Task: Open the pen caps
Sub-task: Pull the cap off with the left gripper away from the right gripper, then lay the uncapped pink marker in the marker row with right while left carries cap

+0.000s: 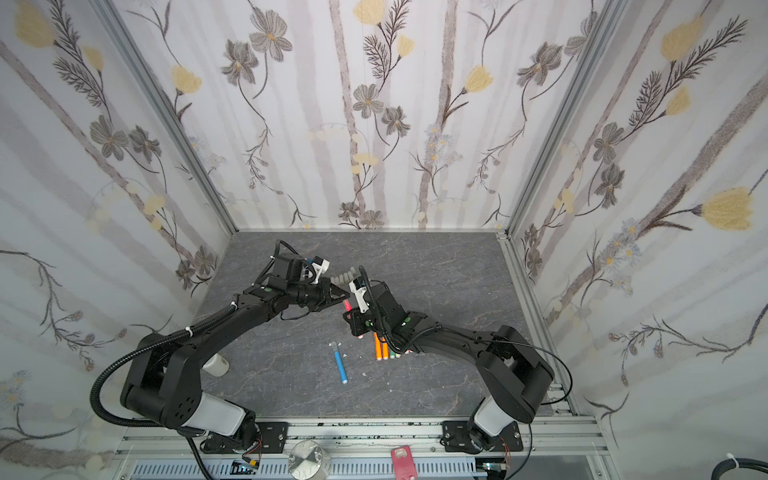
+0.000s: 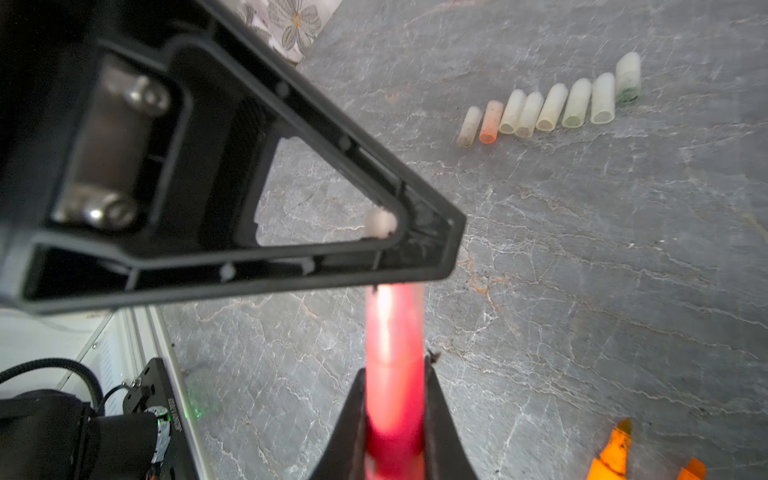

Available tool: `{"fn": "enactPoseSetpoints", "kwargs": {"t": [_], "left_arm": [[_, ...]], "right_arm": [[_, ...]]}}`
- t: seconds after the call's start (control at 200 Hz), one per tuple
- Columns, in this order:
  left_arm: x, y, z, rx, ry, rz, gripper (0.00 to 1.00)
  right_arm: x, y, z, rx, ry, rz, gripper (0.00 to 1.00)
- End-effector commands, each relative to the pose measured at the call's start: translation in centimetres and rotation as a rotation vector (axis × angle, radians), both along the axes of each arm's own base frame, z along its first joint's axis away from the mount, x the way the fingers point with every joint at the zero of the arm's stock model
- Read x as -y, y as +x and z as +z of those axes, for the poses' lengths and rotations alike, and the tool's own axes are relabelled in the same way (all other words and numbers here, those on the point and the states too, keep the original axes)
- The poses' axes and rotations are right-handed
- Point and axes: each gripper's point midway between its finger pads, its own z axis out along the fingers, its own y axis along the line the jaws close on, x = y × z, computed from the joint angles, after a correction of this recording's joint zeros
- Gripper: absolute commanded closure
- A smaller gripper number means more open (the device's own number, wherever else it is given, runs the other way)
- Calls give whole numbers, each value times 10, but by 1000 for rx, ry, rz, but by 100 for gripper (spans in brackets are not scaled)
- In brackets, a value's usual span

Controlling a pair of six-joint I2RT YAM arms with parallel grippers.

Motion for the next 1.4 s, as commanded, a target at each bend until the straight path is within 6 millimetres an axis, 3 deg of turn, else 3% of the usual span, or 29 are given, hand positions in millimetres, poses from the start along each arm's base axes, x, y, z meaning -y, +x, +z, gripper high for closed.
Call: {"fn": "enactPoseSetpoints", "kwargs": {"t": [0.0, 0.29, 0.425, 0.44, 0.515, 0.59, 0.615, 0.739, 0.789, 0.994, 1.184, 1.394], "left_arm": [[-23, 47, -6, 124, 134, 169, 100], [-24, 74, -11, 133, 154, 185, 100], [-24, 82, -10, 135, 154, 185, 100], [-25, 82, -10, 134, 155, 187, 100], [-31, 83, -10, 135, 163, 195, 100], [-43, 80, -12, 131, 168, 213, 100], [-48, 79, -12, 131, 168, 220, 100], [-80, 68, -18, 114, 184, 261, 100], [-95, 62, -21, 107, 195, 280, 100], [-139, 40, -32, 85, 231, 338, 100], [-153, 26, -44, 63, 221, 365, 100], [-154, 20, -51, 53, 207, 372, 100]], "right_arm": [[-3, -28, -6, -58, 0, 64, 100], [6, -53, -26, -114, -27, 25, 100], [11, -56, -24, -114, -14, 3, 100], [18, -59, -36, -131, -37, -5, 100], [26, -55, -45, -138, -70, -54, 100], [34, -49, -61, -156, -138, -115, 100], [29, -42, -53, -148, -133, -132, 100], [30, -25, -64, -158, -196, -222, 100], [31, -20, -80, -172, -254, -254, 100], [39, -3, -104, -173, -376, -355, 100], [43, 0, -115, -173, -433, -380, 99], [53, 0, -125, -176, -505, -402, 94]]}}
